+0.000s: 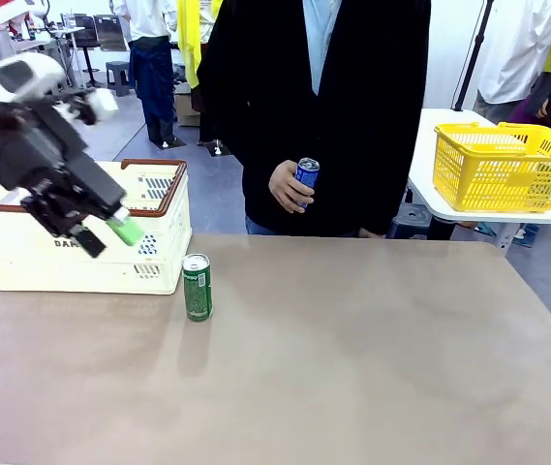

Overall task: Place the drinks into the Shopping basket.
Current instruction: Pick up one drink and place it into the Shopping basket.

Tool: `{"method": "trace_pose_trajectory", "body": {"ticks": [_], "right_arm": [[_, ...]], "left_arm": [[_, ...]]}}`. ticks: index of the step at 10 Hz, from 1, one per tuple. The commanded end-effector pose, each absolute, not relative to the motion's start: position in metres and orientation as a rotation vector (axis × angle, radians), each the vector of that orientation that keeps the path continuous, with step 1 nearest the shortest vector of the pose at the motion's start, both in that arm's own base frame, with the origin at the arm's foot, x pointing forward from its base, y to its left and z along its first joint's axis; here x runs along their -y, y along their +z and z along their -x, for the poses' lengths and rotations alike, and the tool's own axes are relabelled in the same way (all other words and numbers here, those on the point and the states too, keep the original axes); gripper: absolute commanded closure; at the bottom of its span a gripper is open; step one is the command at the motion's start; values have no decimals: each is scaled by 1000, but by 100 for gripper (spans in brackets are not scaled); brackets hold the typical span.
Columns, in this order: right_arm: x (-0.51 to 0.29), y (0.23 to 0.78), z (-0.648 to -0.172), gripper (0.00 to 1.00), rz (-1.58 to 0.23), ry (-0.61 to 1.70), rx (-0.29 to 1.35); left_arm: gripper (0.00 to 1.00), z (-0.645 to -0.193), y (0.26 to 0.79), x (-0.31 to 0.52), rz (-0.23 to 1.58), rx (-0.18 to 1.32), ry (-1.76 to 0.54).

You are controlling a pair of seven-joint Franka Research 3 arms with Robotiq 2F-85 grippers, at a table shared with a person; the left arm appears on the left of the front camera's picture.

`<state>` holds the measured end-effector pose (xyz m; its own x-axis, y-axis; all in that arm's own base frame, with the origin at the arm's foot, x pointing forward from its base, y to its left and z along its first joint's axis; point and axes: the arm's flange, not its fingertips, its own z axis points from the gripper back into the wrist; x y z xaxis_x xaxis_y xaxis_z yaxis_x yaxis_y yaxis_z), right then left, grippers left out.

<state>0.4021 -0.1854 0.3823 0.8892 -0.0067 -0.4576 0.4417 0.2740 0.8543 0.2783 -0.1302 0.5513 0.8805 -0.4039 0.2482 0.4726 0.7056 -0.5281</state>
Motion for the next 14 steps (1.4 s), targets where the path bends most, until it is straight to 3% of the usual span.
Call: {"method": "trace_pose_trajectory", "body": {"ticks": [1, 3, 4, 6, 9, 14], "right_arm": [[182, 385, -400, 0, -1257, -326, -399], [182, 385, -400, 0, -1257, -326, -399], [182, 385, -400, 0, -1257, -326, -399], [182, 385, -400, 0, -1257, -326, -399], [182, 385, -400, 0, -1257, -326, -399], [182, 385, -400, 0, -1257, -326, -399]], "left_arm": [[0, -286, 557, 83, 723, 62, -478], [0, -282, 551, 114, 654, 103, -481], [0, -290, 542, 133, 592, 99, -357], [0, -302, 530, 192, 399, 280, -62], [0, -318, 507, 255, 123, 354, 116], [0, -385, 458, 271, 4, 275, -59]]}}
